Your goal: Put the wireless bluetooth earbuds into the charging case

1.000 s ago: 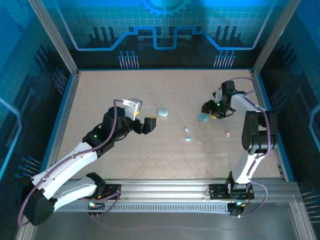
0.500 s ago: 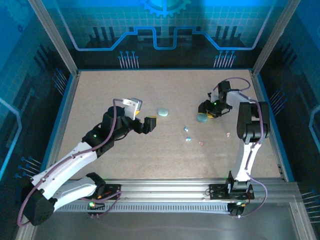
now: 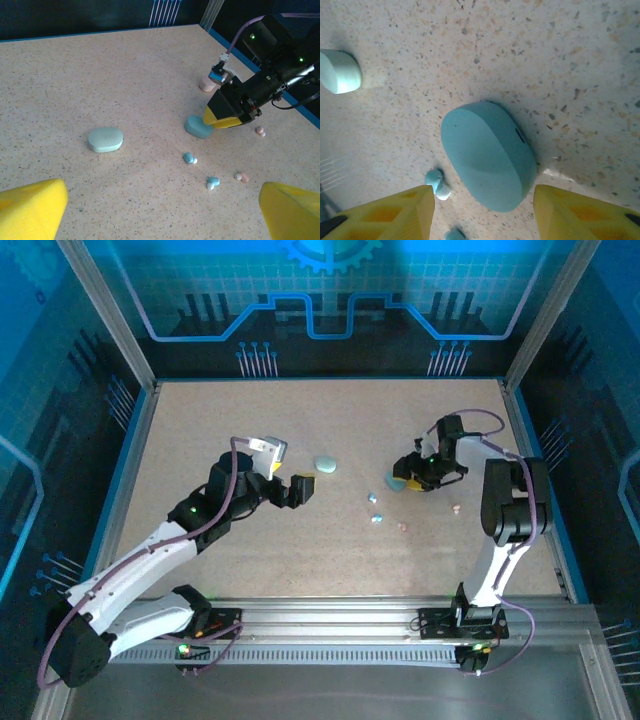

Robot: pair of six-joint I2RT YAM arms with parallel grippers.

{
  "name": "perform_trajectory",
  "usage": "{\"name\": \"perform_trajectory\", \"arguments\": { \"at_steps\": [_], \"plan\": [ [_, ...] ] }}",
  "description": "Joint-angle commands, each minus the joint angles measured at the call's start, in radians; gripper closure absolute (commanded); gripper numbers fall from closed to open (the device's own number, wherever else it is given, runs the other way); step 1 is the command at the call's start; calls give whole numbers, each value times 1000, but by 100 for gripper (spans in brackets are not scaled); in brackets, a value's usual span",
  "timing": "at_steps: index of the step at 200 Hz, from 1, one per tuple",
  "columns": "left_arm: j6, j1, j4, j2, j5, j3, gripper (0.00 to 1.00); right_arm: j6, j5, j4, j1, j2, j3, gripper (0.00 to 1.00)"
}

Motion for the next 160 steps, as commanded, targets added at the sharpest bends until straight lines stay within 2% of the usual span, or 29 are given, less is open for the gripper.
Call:
{"name": "perform_trajectory", "arguments": {
  "at_steps": [1, 17, 33, 57, 113, 160],
  "plan": [
    [-12, 7, 10, 2, 22, 35, 1, -57, 170, -27, 43, -63, 7, 42],
    [-12, 7, 10, -1, 19, 36, 1, -120, 267, -16, 88, -82, 12, 34],
    [-12, 8, 8, -2, 16, 35, 1, -176, 377, -22, 132, -82, 30, 33],
    [-10, 8, 4, -6, 16, 35, 1, -263, 474, -11, 178, -73, 34, 31],
    [-7, 7, 1, -9, 13, 33, 1, -359, 490, -27, 230, -20, 59, 30],
    [-8, 7, 4, -10, 14, 32, 1, -367, 476, -41, 235, 34, 96, 35]
  ]
}}
